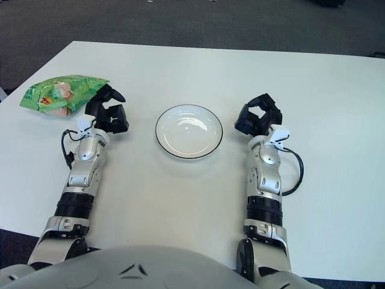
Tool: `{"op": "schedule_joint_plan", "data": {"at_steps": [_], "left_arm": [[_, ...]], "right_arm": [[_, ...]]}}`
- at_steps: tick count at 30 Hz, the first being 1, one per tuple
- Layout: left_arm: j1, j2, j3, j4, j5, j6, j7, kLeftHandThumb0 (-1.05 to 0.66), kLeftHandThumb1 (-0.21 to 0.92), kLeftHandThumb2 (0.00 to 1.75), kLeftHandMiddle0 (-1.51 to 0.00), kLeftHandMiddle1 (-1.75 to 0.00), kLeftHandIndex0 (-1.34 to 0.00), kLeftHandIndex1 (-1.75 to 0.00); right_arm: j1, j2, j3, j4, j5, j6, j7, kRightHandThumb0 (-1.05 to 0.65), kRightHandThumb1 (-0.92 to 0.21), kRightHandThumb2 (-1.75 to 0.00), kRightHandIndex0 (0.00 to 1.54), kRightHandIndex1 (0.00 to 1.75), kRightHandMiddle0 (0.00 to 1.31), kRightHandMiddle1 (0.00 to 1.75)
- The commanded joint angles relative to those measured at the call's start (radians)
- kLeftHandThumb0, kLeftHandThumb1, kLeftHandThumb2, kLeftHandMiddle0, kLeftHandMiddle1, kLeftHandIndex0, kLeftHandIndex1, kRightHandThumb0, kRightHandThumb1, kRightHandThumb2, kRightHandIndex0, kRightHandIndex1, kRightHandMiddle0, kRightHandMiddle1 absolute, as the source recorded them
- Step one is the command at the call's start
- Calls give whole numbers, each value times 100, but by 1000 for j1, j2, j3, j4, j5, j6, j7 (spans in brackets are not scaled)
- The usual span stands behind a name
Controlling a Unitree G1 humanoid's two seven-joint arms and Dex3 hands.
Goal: Put the snack into the plate.
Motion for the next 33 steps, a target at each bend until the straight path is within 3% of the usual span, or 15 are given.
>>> {"op": "schedule_joint_plan", "data": {"at_steps": [1,17,27,33], "left_arm": [[134,-23,-10,67,17,-16,14,-52,23,143,-139,-175,-69,-175],[125,-10,2,-2,90,49,81,-52,23,142,-139,-175,-69,-175],[113,65,5,-31,230,-17,160,-53,20,147,-138,-175,-72,-175],[116,131,11,-85,342,-36,192,-51,24,140,-127,-175,-67,-175]], "right_arm": [[132,37,-7,48,12,8,2,-51,-25,-140,134,175,67,175],[133,43,-2,43,4,10,-10,-51,-25,-140,133,175,67,175],[134,46,0,33,1,25,-11,-50,-26,-139,133,175,66,175],[138,52,2,18,-5,35,-15,-50,-26,-138,132,175,66,175]]}}
